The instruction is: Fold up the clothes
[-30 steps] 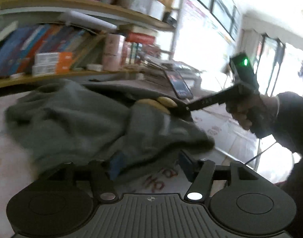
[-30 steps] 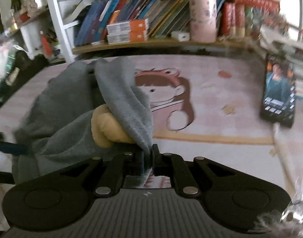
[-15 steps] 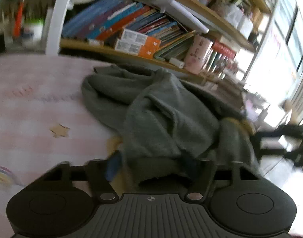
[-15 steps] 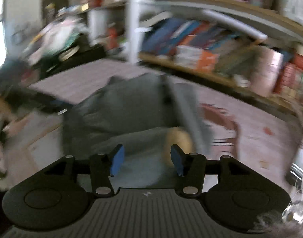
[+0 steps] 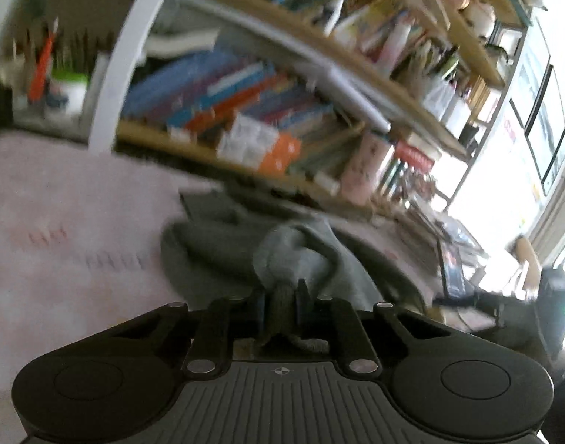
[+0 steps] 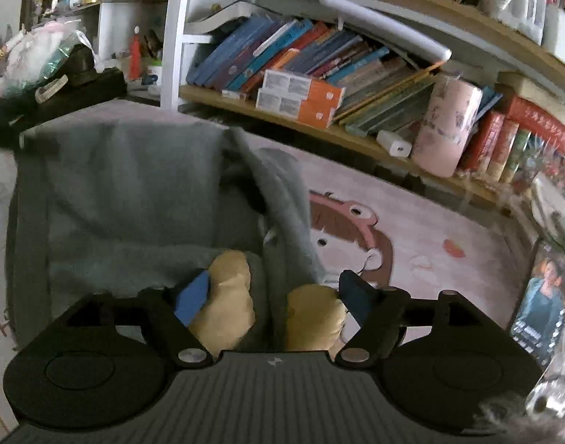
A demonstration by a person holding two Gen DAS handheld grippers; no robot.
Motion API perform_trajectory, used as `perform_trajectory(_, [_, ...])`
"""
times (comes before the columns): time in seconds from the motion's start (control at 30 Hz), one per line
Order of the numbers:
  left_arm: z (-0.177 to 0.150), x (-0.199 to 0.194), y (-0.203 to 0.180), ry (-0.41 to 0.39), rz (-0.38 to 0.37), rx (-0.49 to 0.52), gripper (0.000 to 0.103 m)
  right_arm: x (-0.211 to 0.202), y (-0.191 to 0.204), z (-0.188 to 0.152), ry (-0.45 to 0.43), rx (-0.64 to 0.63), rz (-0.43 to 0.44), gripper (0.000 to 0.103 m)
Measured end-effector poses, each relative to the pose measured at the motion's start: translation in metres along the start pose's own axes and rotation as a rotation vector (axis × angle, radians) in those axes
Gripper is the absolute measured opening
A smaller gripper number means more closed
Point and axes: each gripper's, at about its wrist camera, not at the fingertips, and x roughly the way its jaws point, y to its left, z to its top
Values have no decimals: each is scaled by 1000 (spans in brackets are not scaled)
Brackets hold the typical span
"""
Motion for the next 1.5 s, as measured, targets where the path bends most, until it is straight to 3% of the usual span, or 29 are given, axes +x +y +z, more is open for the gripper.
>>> perform_trajectory(0.03, [6, -2, 1, -12, 23, 14, 13, -1, 0, -4, 9, 19, 34, 44])
perform_trajectory(0.13, [26, -8, 7, -56, 96, 46, 12, -10, 10, -10, 38, 78, 145, 21])
perform_trajectory(0.27, [44, -14, 15, -143, 254, 83, 12, -20, 41, -18, 89, 179, 463, 20])
perform_trajectory(0.37, [48, -12, 24, -153, 369, 98, 13, -13, 69, -22, 154, 204, 659, 22])
perform_trajectory(0.43, [46, -11, 32, -123, 436, 91, 20, -10, 77, -19, 162, 193, 700, 32])
perform_trajectory(0.5, [41, -17, 37, -105, 475, 93, 38, -13, 70, -10, 128, 181, 653, 40])
perform_trajectory(0.57, [32, -26, 39, -94, 478, 88, 54, -15, 54, 2, 85, 193, 586, 41])
perform_trajectory(0.7, [10, -41, 40, -45, 452, 51, 57, -14, 36, 35, -27, 150, 372, 56])
perform_trajectory(0.9, [-22, -42, 33, 44, 410, 0, 65, 31, 50, 81, -113, 112, 237, 61])
perform_trajectory(1.0, [-33, -38, 20, 64, 412, 25, 71, 59, 65, 95, -110, 53, 146, 72])
perform_trajectory(1.2, [-44, -19, 13, 122, 461, 101, 77, 93, 71, 73, 18, -160, -9, 69])
perform_trajectory(1.37, [-36, -13, 28, 109, 511, 93, 77, 49, 26, 32, 46, -115, -108, 64])
perform_trajectory(1.5, [-33, -10, 33, 118, 505, 101, 77, 7, -1, -10, 140, -8, -95, 64])
